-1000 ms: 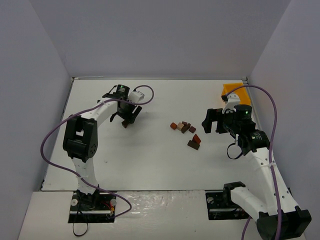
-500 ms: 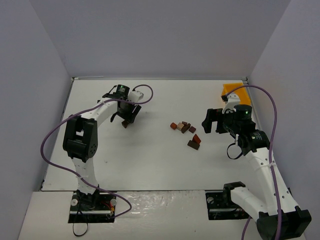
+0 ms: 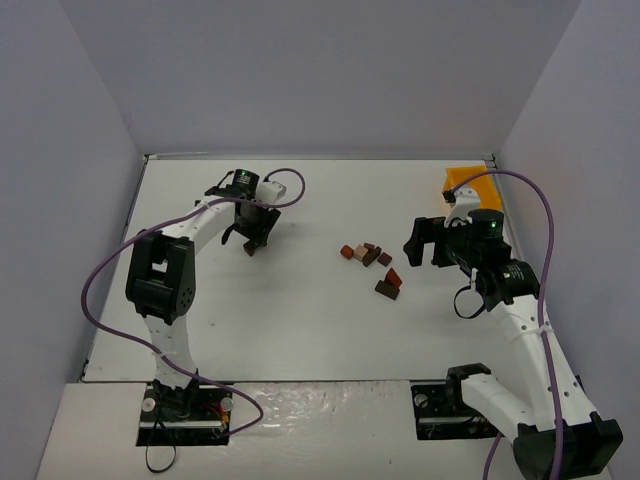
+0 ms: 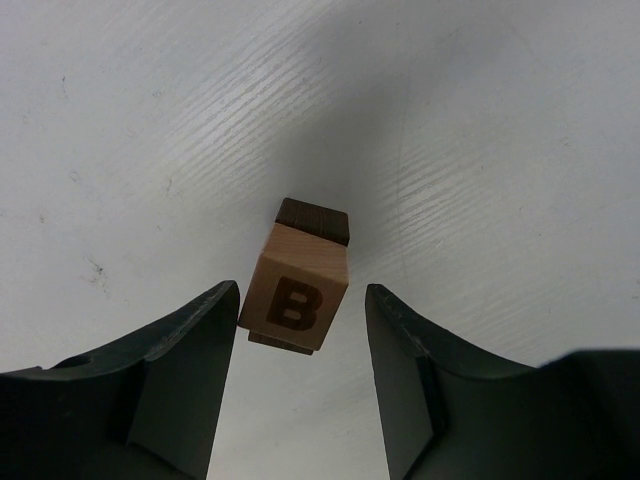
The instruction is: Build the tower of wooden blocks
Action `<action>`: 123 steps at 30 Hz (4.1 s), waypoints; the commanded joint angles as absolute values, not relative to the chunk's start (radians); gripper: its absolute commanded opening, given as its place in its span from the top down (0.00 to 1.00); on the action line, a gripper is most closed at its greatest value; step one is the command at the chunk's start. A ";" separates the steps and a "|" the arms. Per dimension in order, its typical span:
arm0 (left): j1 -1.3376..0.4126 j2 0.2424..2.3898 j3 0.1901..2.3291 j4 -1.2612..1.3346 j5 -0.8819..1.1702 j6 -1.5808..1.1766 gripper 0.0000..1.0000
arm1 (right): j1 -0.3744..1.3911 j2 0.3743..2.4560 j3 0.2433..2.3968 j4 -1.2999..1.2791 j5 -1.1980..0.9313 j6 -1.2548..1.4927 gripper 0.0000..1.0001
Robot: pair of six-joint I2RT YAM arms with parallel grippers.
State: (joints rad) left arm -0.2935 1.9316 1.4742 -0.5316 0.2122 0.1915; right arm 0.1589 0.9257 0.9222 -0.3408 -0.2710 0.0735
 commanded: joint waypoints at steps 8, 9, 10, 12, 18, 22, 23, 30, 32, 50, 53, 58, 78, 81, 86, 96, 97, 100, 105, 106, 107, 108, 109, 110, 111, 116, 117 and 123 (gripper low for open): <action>-0.298 1.846 1.471 -0.499 0.193 0.163 0.55 | 0.167 0.915 0.950 -0.290 -0.273 0.064 0.00; -0.298 1.845 1.470 -0.499 0.193 0.163 0.55 | 0.167 0.916 0.950 -0.290 -0.273 0.064 0.00; -0.298 1.844 1.469 -0.500 0.192 0.162 0.56 | 0.167 0.916 0.950 -0.290 -0.273 0.063 0.00; -0.299 1.842 1.468 -0.501 0.191 0.161 0.56 | 0.166 0.914 0.950 -0.290 -0.273 0.063 0.00; -0.298 1.844 1.476 -0.499 0.166 0.164 0.48 | 0.169 0.914 0.950 -0.290 -0.273 0.063 0.00; -0.298 1.834 1.492 -0.499 0.169 0.158 0.35 | 0.170 0.911 0.950 -0.290 -0.274 0.061 0.00; -0.298 1.829 1.497 -0.500 0.173 0.154 0.34 | 0.170 0.911 0.950 -0.290 -0.274 0.061 0.00; -0.358 1.750 1.542 -0.500 0.156 0.084 0.28 | 0.169 0.908 0.950 -0.290 -0.264 0.060 0.00; -0.401 1.726 1.552 -0.492 0.112 0.019 0.28 | 0.170 0.908 0.950 -0.290 -0.259 0.062 0.00; -0.781 2.033 1.806 -0.328 0.012 -0.306 0.44 | 0.170 0.892 0.955 -0.293 -0.212 0.092 0.00; -0.792 2.080 1.845 -0.310 0.008 -0.303 0.48 | 0.170 0.890 0.956 -0.293 -0.208 0.095 0.00; -0.807 2.140 1.897 -0.309 0.015 -0.306 0.49 | 0.169 0.887 0.959 -0.296 -0.206 0.098 0.00; -0.828 2.216 1.910 -0.305 0.008 -0.316 0.57 | 0.170 0.884 0.959 -0.298 -0.201 0.098 0.00; -0.827 2.221 1.910 -0.307 0.008 -0.311 0.58 | 0.170 0.882 0.959 -0.298 -0.201 0.097 0.00; -0.831 2.227 1.910 -0.313 -0.017 -0.302 0.59 | 0.170 0.879 0.959 -0.298 -0.201 0.097 0.00; -0.837 2.243 1.927 -0.322 -0.011 -0.304 0.60 | 0.171 0.877 0.957 -0.298 -0.201 0.097 0.00; -0.839 2.244 1.929 -0.323 -0.012 -0.305 0.60 | 0.172 0.876 0.957 -0.298 -0.201 0.095 0.00; -0.841 2.245 1.938 -0.331 -0.012 -0.310 0.60 | 0.171 0.876 0.957 -0.299 -0.201 0.095 0.00; -0.844 2.254 1.949 -0.345 -0.020 -0.311 0.60 | 0.172 0.875 0.956 -0.299 -0.201 0.095 0.00; -0.844 2.255 1.952 -0.346 -0.021 -0.312 0.60 | 0.171 0.874 0.956 -0.298 -0.200 0.095 0.00; -0.844 2.255 1.954 -0.348 -0.021 -0.313 0.60 | 0.170 0.874 0.956 -0.298 -0.199 0.095 0.00; -0.844 2.255 1.954 -0.350 -0.023 -0.314 0.60 | 0.171 0.874 0.956 -0.298 -0.199 0.094 0.00; -0.845 2.255 1.953 -0.353 -0.024 -0.316 0.60 | 0.172 0.874 0.956 -0.298 -0.199 0.094 0.00; -0.846 2.255 1.952 -0.354 -0.025 -0.317 0.61 | 0.171 0.874 0.956 -0.298 -0.199 0.094 0.00; -0.846 2.256 1.952 -0.355 -0.026 -0.318 0.63 | 0.171 0.874 0.956 -0.298 -0.199 0.094 0.00; -0.847 2.261 1.952 -0.362 -0.032 -0.325 0.65 | 0.171 0.874 0.956 -0.298 -0.198 0.092 0.00; -0.848 2.261 1.953 -0.364 -0.033 -0.326 0.65 | 0.172 0.874 0.956 -0.299 -0.198 0.092 0.00; -0.850 2.267 1.954 -0.377 -0.040 -0.327 0.65 | 0.172 0.876 0.956 -0.298 -0.201 0.092 0.00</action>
State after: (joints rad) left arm -0.8379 2.2803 1.8961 -0.3721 -0.0190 -0.3118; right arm 0.1654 0.8871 0.9222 -0.3412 -0.2138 0.0887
